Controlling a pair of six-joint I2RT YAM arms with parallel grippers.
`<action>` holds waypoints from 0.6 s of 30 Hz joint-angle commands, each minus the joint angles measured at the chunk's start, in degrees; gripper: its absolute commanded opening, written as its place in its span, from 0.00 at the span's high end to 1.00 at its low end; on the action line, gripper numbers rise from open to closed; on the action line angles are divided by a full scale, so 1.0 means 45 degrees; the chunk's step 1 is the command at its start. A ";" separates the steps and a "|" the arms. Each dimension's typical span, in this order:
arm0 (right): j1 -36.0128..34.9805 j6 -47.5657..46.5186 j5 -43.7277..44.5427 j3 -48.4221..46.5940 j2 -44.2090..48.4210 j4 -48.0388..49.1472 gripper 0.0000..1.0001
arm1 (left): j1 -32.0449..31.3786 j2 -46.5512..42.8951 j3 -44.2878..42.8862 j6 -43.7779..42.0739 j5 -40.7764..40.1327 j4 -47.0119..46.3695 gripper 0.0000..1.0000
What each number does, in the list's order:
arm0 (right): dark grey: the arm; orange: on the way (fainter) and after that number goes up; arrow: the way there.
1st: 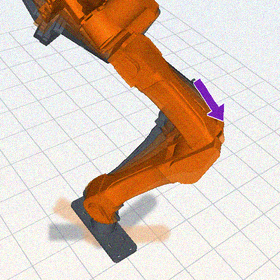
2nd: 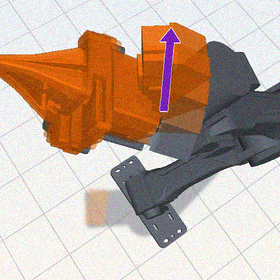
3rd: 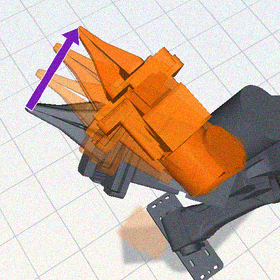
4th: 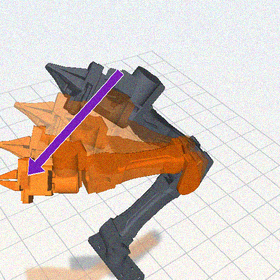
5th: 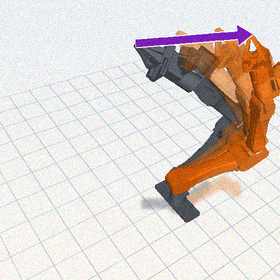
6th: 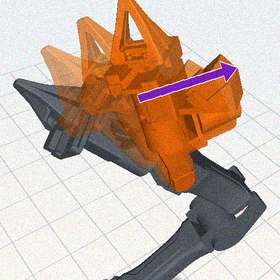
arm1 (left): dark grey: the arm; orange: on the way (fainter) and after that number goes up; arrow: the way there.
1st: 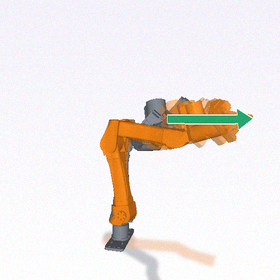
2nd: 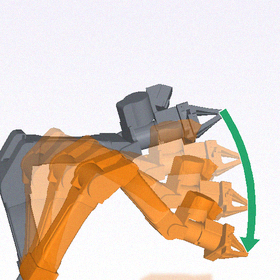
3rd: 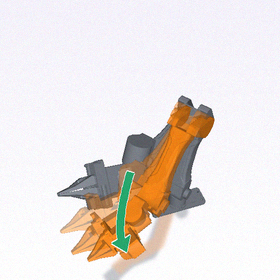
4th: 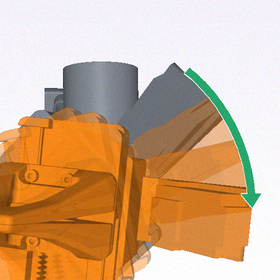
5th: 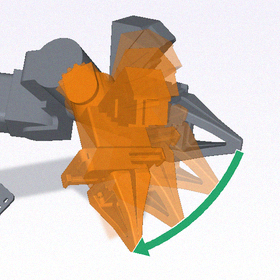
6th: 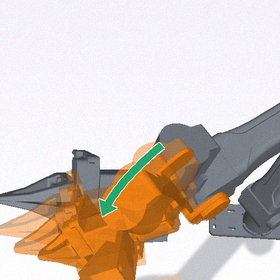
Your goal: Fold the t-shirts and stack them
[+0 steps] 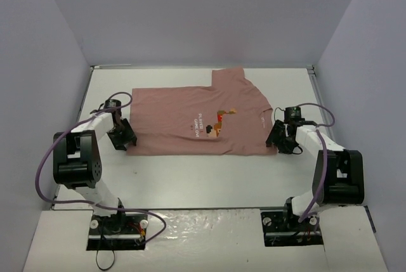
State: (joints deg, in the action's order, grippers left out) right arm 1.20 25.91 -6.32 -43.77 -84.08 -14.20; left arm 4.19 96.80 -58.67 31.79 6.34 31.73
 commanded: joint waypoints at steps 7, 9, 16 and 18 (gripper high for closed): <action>0.0790 -0.0214 0.0831 0.0593 -0.0597 0.0575 0.98 | -0.0004 0.0467 0.0417 -0.0045 -0.0666 0.0191 1.00; 0.0962 -0.0215 0.1185 0.0712 -0.0312 0.0530 1.00 | 0.0002 0.0327 0.0571 -0.0111 -0.0825 0.0503 1.00; 0.1062 0.0076 0.2221 0.0426 0.0569 -0.0567 0.95 | 0.0085 -0.0574 0.1322 -0.0402 -0.1072 0.1335 1.00; 0.1061 0.0002 0.2242 0.0271 0.0640 -0.0770 0.88 | 0.0085 -0.0776 0.1457 -0.0483 -0.1017 0.1424 0.97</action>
State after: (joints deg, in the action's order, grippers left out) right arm 4.93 26.28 -3.50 -41.10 -83.76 -12.74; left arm 4.12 94.34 -55.52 31.99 6.76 30.79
